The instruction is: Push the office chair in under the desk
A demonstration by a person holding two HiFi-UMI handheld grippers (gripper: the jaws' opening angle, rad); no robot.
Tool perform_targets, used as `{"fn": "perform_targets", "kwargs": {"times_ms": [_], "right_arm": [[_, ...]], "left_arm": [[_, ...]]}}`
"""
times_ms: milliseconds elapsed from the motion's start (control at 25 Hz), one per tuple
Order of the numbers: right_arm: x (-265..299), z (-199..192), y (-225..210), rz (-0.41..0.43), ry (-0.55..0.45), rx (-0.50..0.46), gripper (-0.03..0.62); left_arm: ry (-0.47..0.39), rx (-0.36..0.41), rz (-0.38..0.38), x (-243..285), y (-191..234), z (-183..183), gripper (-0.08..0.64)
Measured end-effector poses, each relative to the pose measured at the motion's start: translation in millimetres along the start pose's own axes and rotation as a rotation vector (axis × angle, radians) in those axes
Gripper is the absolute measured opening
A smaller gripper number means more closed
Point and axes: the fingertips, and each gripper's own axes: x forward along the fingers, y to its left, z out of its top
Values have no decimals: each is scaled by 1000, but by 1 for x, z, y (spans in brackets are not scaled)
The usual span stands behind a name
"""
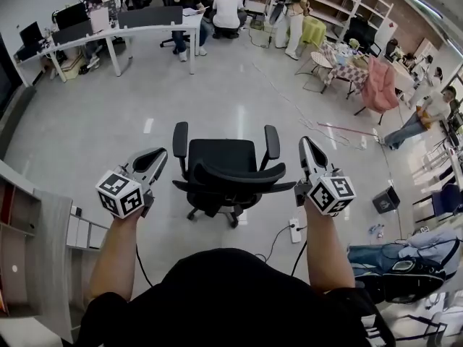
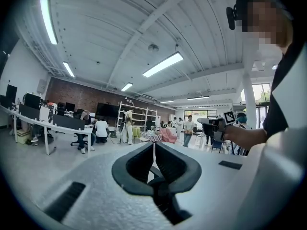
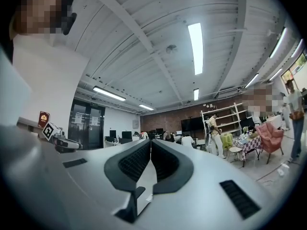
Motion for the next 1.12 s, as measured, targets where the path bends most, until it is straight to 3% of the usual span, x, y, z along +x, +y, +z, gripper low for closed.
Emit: {"fn": "perform_targets", "kwargs": {"times_ms": [320,600,880,1120], "right_arm": [[-4,10,-37,8,-10,10,11],[-5,2,-57,13,37,7,11],[8,-21,-70,37,168,-18,11],[15,-42,-73,55,278,-109,18]], "left_arm": [[36,28,49,19,-16,-7,26],[95,58,104,23,-12,-22,26],[199,108,142,31,-7,-39,26],[330,190,110,43,-9,-62,28]]}}
